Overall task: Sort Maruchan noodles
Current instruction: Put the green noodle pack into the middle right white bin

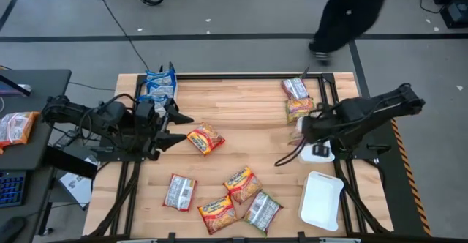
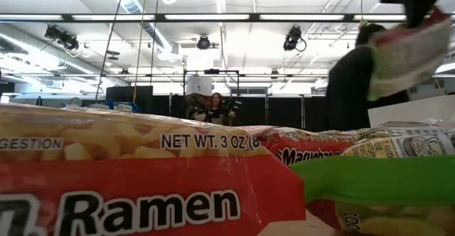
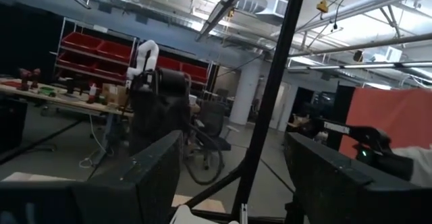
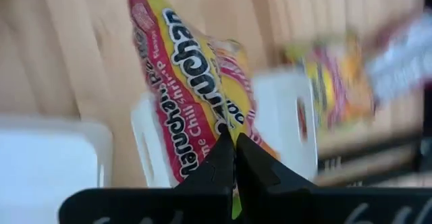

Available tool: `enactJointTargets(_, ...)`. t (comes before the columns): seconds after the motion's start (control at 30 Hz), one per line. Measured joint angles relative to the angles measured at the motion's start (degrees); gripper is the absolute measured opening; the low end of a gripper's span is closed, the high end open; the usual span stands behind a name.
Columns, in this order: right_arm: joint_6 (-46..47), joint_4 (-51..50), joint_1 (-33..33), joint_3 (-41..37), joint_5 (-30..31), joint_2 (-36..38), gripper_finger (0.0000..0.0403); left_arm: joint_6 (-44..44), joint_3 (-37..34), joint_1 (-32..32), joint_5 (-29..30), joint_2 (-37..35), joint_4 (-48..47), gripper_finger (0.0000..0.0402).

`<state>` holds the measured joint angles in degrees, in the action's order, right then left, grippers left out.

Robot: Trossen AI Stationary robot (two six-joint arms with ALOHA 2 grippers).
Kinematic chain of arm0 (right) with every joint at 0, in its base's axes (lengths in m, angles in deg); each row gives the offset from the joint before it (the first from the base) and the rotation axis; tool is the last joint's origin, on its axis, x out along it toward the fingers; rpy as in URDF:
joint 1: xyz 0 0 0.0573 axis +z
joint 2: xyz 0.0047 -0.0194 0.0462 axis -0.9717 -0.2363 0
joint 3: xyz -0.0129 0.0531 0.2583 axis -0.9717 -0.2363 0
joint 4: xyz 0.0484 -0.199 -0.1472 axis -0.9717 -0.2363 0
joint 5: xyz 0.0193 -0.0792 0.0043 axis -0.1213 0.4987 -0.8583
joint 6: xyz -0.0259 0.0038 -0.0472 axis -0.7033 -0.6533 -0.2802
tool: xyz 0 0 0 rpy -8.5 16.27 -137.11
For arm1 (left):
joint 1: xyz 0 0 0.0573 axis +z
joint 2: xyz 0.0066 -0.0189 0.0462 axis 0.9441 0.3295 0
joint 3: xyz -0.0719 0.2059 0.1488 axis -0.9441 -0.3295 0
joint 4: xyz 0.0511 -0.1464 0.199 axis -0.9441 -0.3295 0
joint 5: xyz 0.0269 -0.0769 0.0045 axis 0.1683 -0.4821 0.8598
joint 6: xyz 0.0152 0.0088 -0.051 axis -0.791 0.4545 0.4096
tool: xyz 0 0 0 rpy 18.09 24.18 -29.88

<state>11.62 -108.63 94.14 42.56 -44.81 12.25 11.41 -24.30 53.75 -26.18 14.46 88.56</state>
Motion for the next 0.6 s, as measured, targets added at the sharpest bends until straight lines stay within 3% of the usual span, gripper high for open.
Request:
enactJointTargets(0.17,5.28,0.78,0.06,-4.34,-6.65,5.99,0.0007,0.00,0.00,0.21,1.32,-0.02,0.14,0.0263)
enactJointTargets(0.37,10.11,2.21,0.09,-17.20,-13.10,13.98,0.0007,-0.46,0.00,0.23,5.41,0.00,0.66,0.0263)
enactJointTargets(0.6,9.69,18.18,0.08,-27.92,-17.39,19.78,0.0007,-1.85,0.04,0.49,7.47,2.86,5.88,0.0257)
